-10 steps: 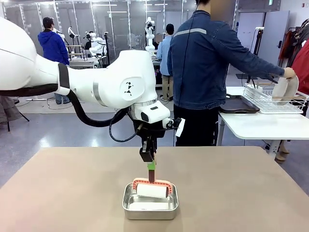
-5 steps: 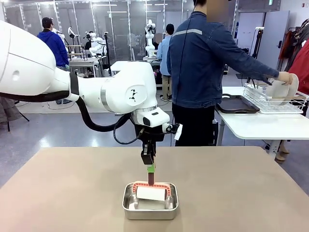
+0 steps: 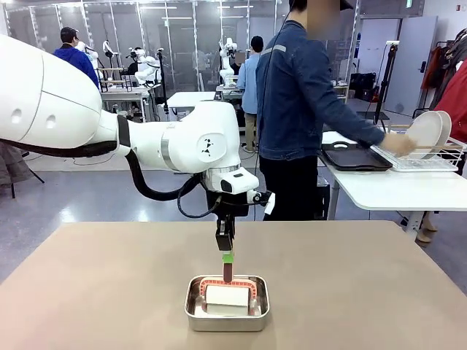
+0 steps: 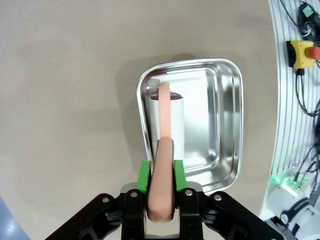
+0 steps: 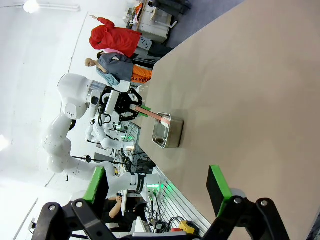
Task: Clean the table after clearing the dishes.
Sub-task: Place the Lint Roller back on top of the Airtight Container.
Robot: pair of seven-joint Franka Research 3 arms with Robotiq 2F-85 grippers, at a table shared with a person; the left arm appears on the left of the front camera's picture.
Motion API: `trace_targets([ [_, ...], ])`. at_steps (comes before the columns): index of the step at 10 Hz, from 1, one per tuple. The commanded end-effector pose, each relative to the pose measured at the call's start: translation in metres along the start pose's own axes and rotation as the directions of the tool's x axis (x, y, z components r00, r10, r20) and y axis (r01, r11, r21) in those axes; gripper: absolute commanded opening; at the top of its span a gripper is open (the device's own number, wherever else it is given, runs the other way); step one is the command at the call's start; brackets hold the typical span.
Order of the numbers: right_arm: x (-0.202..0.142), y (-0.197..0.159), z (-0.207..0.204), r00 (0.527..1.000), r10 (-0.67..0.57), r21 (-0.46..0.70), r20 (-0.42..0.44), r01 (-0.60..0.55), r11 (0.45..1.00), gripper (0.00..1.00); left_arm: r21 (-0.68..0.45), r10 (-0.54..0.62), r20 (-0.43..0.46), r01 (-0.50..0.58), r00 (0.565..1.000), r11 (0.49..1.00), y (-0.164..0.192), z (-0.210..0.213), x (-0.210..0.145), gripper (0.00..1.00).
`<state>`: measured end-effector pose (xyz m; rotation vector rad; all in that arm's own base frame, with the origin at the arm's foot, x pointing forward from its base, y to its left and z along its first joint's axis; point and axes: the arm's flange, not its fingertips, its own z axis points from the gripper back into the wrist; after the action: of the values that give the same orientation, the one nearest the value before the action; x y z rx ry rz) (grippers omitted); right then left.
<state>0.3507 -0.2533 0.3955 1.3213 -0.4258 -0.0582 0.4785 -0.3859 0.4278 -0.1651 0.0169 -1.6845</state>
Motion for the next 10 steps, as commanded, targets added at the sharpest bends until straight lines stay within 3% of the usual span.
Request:
trace_targets([
  [1, -0.001, 0.002, 0.0, 1.0, 0.011, -0.001, 0.0, -0.011, 1.0, 1.0, 0.014, -0.002, -0.029, 0.002, 1.0, 1.0, 0.008, 0.003, -0.001, 0.49],
  [2, -0.001, 0.002, 0.0, 1.0, 0.011, -0.001, 0.0, -0.011, 1.0, 1.0, 0.025, 0.014, -0.02, -0.013, 1.0, 1.0, 0.008, 0.007, -0.002, 0.52],
  [3, -0.001, 0.002, 0.0, 1.0, 0.011, -0.001, 0.0, -0.011, 1.0, 1.0, 0.019, 0.031, -0.018, -0.031, 0.999, 0.999, 0.009, 0.01, -0.003, 0.74],
  [4, -0.001, 0.002, 0.0, 1.0, 0.011, -0.001, 0.0, -0.011, 1.0, 1.0, 0.017, 0.031, -0.016, -0.03, 0.999, 0.999, 0.009, 0.012, -0.003, 0.78],
  [5, -0.001, 0.002, 0.0, 1.0, 0.011, -0.001, 0.0, -0.011, 1.0, 1.0, 0.009, 0.019, -0.004, -0.019, 1.0, 1.0, 0.009, 0.014, -0.004, 1.0],
  [7, -0.001, 0.002, 0.0, 1.0, 0.011, -0.001, 0.0, -0.011, 1.0, 1.0, 0.0, 0.022, 0.01, -0.022, 1.0, 1.0, 0.012, 0.016, -0.006, 1.0],
  [8, -0.001, 0.002, 0.0, 1.0, 0.011, -0.001, 0.0, -0.011, 1.0, 1.0, 0.007, 0.025, 0.02, -0.025, 0.999, 1.0, 0.013, 0.016, -0.008, 0.9],
  [9, -0.001, 0.002, 0.0, 1.0, 0.011, -0.001, 0.0, -0.011, 1.0, 1.0, 0.024, 0.037, 0.011, -0.037, 0.999, 0.999, 0.012, 0.016, -0.009, 0.99],
  [10, -0.001, 0.002, 0.0, 1.0, 0.011, -0.001, 0.0, -0.011, 1.0, 1.0, 0.075, 0.015, -0.023, -0.013, 1.0, 0.997, 0.006, 0.017, -0.01, 1.0],
])
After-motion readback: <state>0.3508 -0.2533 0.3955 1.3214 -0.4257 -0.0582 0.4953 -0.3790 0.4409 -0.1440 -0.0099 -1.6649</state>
